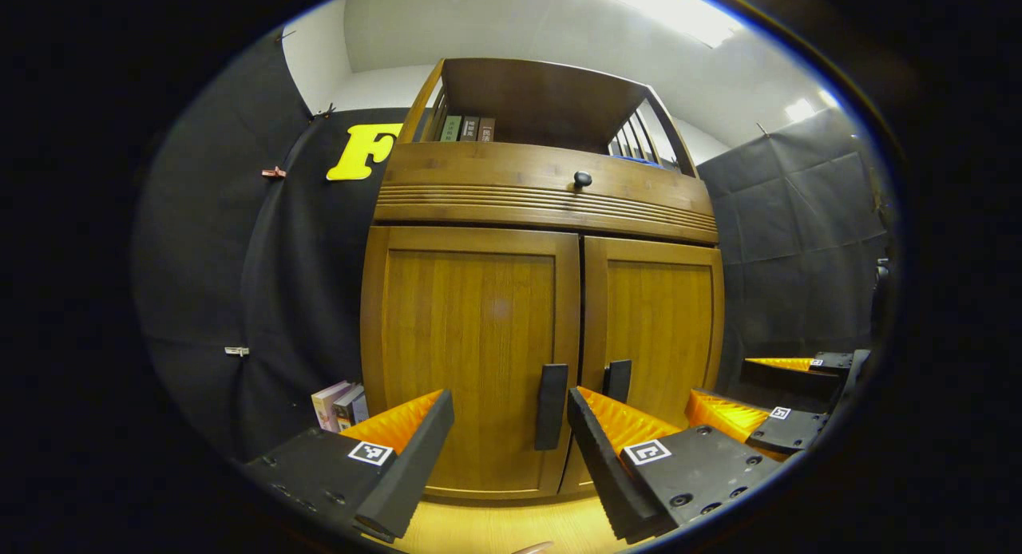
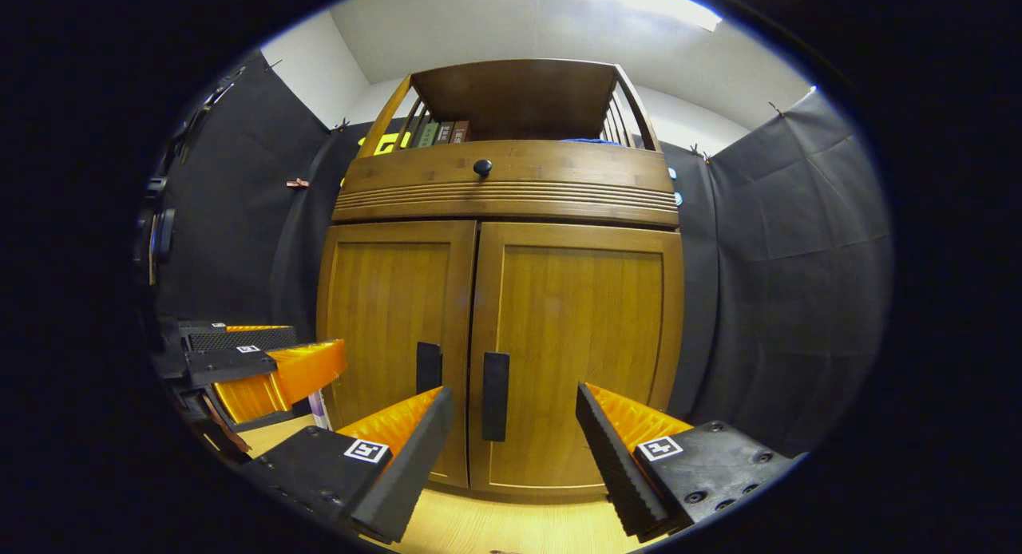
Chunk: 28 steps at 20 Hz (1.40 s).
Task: Open the right door of the double-door shoe cabinet with the right hand, and open the left door with the left hand.
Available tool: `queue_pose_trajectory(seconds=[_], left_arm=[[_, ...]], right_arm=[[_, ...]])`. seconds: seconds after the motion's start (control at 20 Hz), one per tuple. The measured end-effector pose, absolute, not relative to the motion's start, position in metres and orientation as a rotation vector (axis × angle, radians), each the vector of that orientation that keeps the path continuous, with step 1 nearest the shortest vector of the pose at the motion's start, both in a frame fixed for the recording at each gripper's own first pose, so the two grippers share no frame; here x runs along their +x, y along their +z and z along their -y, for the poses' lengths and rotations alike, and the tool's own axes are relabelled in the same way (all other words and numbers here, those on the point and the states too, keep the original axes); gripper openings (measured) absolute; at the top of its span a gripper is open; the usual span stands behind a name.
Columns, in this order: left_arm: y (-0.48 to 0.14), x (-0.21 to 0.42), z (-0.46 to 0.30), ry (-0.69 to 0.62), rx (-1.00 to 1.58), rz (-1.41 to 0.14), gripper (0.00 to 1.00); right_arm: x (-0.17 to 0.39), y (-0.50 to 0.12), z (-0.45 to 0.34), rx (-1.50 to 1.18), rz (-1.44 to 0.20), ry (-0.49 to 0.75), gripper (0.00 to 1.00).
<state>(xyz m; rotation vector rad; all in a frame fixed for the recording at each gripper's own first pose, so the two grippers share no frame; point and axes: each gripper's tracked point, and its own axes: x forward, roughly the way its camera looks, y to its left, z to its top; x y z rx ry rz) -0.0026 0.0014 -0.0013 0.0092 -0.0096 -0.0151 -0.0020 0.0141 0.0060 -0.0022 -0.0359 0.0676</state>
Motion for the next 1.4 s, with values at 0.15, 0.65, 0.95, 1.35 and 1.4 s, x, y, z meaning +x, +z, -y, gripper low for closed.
queue_pose_trajectory(seconds=[0.15, 0.65, 0.95, 1.35, 1.4], left_arm=[[-0.001, -0.002, -0.001, -0.024, 0.014, 0.013, 0.90], [-0.004, 0.003, -0.011, -0.037, 0.009, 0.016, 0.90], [-0.009, 0.007, -0.022, -0.047, 0.045, 0.014, 0.87], [-0.018, 0.010, -0.041, -0.048, 0.010, 0.009, 0.88], [-0.018, 0.010, -0.045, -0.041, 0.011, 0.009, 0.88]], right_arm=[[0.004, 0.004, -0.019, -0.002, 0.026, 0.083, 0.99], [0.042, -0.015, -0.041, 0.000, -0.013, 0.089, 0.97], [0.078, -0.026, -0.047, 0.039, -0.012, 0.078, 0.96], [0.125, -0.041, -0.036, 0.042, 0.003, 0.001, 0.93], [0.130, -0.045, -0.035, 0.050, -0.006, -0.003, 0.93]])
